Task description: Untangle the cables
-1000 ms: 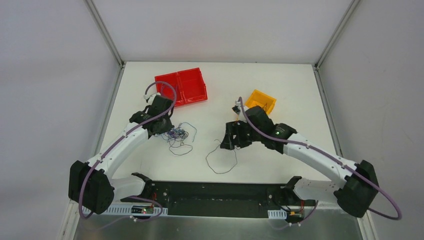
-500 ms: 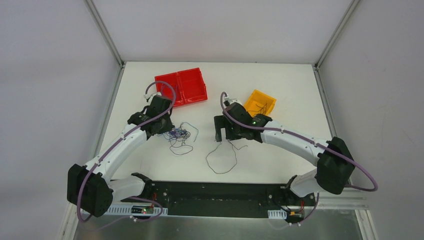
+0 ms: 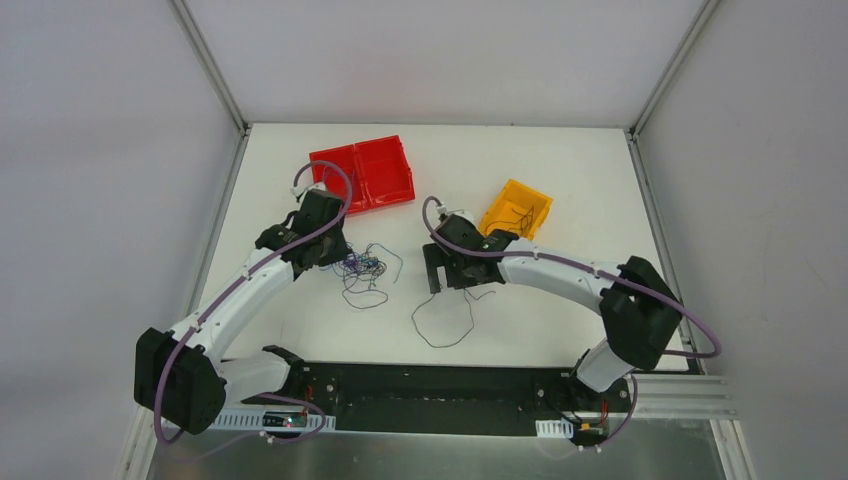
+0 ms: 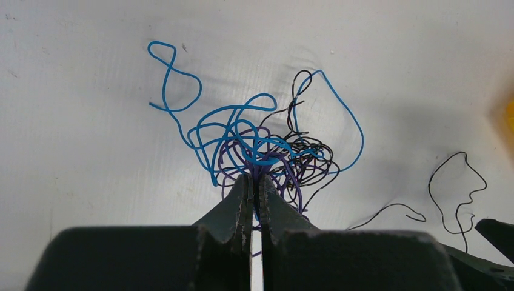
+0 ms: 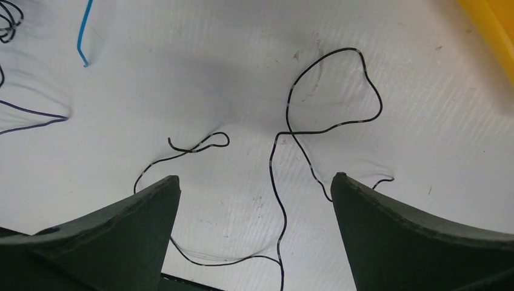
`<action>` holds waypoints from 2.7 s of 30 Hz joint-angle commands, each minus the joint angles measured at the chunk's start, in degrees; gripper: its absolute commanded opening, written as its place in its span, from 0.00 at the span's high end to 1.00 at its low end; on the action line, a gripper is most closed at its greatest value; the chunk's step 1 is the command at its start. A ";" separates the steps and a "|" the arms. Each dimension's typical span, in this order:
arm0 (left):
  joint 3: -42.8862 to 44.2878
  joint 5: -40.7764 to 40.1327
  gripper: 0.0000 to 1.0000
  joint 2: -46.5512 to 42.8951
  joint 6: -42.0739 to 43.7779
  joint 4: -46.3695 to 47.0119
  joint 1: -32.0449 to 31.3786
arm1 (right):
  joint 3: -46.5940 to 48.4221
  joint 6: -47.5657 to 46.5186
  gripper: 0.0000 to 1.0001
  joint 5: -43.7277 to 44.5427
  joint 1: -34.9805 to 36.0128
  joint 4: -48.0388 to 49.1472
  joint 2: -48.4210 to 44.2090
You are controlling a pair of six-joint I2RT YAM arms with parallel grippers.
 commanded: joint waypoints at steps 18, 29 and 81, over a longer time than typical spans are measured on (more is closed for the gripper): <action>-3.14 -2.44 1.00 -3.43 -0.92 0.55 0.50 | 0.98 4.31 0.90 5.30 -0.74 6.69 12.75; -6.19 -15.54 1.00 -5.25 -13.35 -8.90 0.50 | 10.18 -1.99 1.00 -1.24 -2.07 12.17 6.32; -4.12 -10.78 1.00 -5.12 -10.98 -10.99 0.50 | 66.87 -2.74 1.00 -4.76 -14.82 -5.92 50.51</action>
